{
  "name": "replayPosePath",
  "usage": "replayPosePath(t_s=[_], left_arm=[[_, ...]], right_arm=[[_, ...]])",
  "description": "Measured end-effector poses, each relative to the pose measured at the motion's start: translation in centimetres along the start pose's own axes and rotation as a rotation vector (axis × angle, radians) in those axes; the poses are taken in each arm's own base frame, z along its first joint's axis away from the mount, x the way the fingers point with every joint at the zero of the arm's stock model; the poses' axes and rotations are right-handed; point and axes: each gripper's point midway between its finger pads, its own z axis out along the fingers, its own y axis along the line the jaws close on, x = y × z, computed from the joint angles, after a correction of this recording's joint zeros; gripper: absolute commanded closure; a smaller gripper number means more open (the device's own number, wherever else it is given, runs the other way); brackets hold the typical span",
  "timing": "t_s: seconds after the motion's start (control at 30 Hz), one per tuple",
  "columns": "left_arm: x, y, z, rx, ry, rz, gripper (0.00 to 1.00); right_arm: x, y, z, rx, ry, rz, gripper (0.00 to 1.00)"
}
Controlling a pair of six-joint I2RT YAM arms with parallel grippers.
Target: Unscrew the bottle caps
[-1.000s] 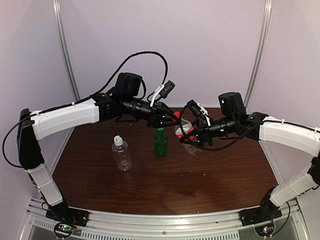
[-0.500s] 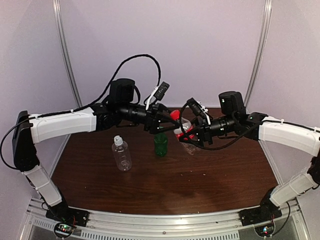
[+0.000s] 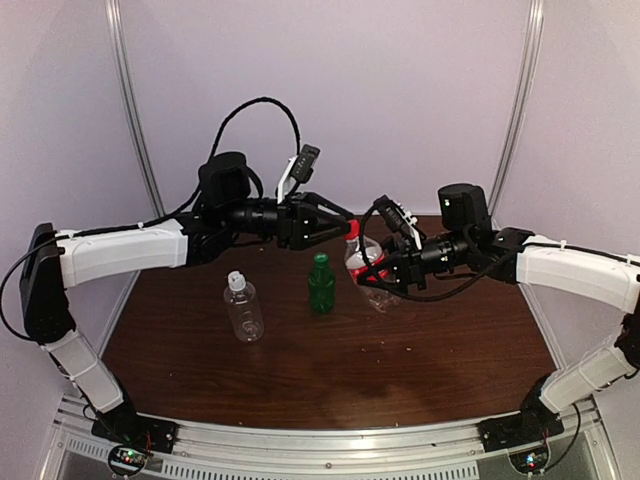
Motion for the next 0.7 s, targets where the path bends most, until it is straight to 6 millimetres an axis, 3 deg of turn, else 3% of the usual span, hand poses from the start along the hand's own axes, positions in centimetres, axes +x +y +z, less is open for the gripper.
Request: replayPosePath(t_s=[0.5, 0.7], left_arm=[[0.29, 0.45, 0.39, 0.019, -0.001, -0.038, 0.74], [0.18, 0.71, 0.32, 0.007, -0.003, -0.041, 1.00]], right_arm=[[-0.25, 0.26, 0.07, -0.011, -0.008, 0.009, 0.59], [-0.34, -0.20, 0.07, 0.015, -0.012, 0.012, 0.61]])
